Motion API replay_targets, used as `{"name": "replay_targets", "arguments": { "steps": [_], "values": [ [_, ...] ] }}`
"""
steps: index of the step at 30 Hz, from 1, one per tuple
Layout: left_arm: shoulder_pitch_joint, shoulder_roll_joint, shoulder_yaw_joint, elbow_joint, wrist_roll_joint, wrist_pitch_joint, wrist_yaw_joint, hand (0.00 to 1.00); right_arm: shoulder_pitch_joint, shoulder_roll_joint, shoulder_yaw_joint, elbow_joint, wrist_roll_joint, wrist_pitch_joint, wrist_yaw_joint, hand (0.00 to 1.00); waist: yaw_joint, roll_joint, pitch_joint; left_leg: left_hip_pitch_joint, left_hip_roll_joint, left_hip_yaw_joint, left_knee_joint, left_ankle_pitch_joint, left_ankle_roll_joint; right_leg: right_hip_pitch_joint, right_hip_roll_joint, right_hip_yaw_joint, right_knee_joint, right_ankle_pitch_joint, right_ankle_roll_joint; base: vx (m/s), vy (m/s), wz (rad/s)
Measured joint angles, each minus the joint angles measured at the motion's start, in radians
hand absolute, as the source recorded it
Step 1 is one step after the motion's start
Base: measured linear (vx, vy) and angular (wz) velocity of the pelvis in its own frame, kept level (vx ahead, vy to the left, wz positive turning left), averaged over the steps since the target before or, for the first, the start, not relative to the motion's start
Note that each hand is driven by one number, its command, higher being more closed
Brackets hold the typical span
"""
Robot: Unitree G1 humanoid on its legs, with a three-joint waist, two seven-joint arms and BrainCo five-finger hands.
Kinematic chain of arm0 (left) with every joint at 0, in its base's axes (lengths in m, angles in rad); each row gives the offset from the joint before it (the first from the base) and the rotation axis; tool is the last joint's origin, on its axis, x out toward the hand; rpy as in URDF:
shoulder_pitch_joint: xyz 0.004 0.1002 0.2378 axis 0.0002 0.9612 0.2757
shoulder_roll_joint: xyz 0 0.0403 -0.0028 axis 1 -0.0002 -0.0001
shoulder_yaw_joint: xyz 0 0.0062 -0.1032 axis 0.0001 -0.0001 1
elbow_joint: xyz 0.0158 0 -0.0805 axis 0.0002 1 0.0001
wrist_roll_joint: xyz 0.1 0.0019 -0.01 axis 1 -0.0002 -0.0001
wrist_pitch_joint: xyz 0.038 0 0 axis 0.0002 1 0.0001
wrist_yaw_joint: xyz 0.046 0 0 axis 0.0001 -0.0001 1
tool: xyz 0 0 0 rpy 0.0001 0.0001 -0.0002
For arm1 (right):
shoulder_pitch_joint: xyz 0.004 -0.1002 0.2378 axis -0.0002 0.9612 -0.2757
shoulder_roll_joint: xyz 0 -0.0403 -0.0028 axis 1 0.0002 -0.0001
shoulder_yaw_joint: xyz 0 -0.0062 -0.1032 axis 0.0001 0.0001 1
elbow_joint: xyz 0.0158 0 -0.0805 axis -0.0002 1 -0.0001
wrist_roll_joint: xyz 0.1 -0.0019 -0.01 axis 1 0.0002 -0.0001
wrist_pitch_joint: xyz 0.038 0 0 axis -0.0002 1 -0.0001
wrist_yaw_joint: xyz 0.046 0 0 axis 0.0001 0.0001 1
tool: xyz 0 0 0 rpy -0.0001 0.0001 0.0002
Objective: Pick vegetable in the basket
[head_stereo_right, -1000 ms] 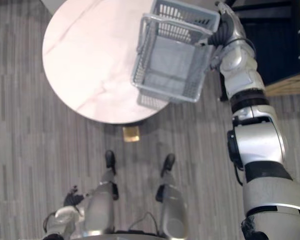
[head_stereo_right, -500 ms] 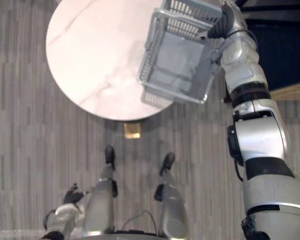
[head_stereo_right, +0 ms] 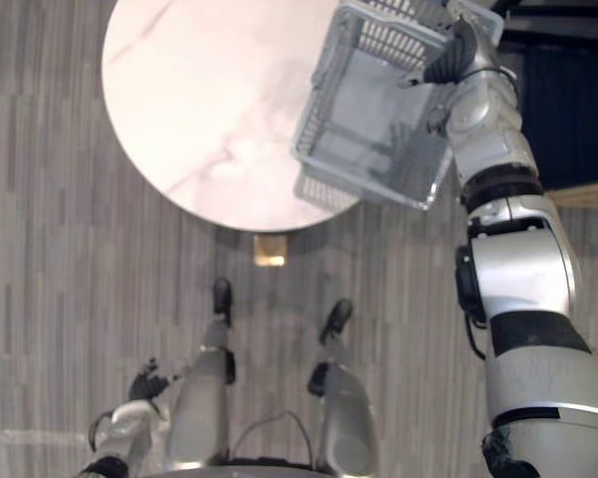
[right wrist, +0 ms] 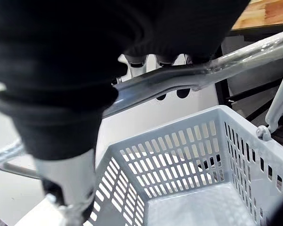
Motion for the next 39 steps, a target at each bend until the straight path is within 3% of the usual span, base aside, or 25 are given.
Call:
{"name": "replay_targets", "arguments": {
  "steps": [8,16,23,28,34,39],
  "values": [
    [0.0,-0.001,-0.023,-0.009,0.001,0.0,0.002,0.0,0.0,-0.023,-0.004,0.004,-0.013,-0.015,-0.021,1.0,0.003,0.018,0.01,-0.003,-0.015,-0.007,0.001,0.001,0.001,0.0,-0.014,-0.003,0.001,0.0,0.0,0.0,0.019,0.03],
    [-0.004,-0.001,-0.037,-0.009,0.007,0.0,0.018,0.0,0.025,-0.032,0.021,0.001,-0.072,-0.017,-0.011,1.0,0.005,0.018,0.01,0.004,-0.017,-0.005,0.001,0.001,0.001,0.002,-0.016,0.001,0.006,0.0,0.0,0.0,0.0,0.0],
    [-0.005,-0.002,-0.035,-0.009,0.019,0.003,0.019,0.0,0.106,-0.04,0.126,-0.079,-0.078,-0.02,0.044,1.0,0.015,0.018,0.01,0.059,-0.014,0.019,0.001,0.0,0.001,0.032,-0.017,0.03,0.018,0.0,0.0,-0.01,0.009,-0.09],
    [-0.006,-0.012,-0.004,-0.011,0.055,0.02,0.018,0.0,0.196,-0.055,0.279,-0.294,-0.089,-0.022,0.113,1.0,0.0,0.013,0.007,0.128,-0.008,0.047,0.0,-0.006,0.0,0.083,-0.012,0.056,0.017,0.0,0.0,0.0,-0.001,-0.12],
    [0.008,-0.009,0.063,-0.003,0.098,0.043,0.013,0.0,0.297,-0.104,0.355,-0.593,-0.085,-0.098,0.157,1.0,-0.024,-0.033,-0.037,0.182,0.011,0.091,-0.001,-0.02,-0.004,0.117,0.007,0.089,0.006,0.0,0.0,0.03,-0.024,-0.19],
    [0.05,0.001,0.093,0.012,0.138,0.052,-0.016,0.0,0.473,-0.178,0.405,-0.818,-0.056,-0.159,0.226,1.0,-0.037,-0.085,-0.159,0.238,0.012,0.127,-0.001,-0.047,-0.006,0.148,0.009,0.127,-0.004,-0.001,0.001,0.07,-0.005,-0.2]
  ]
}}
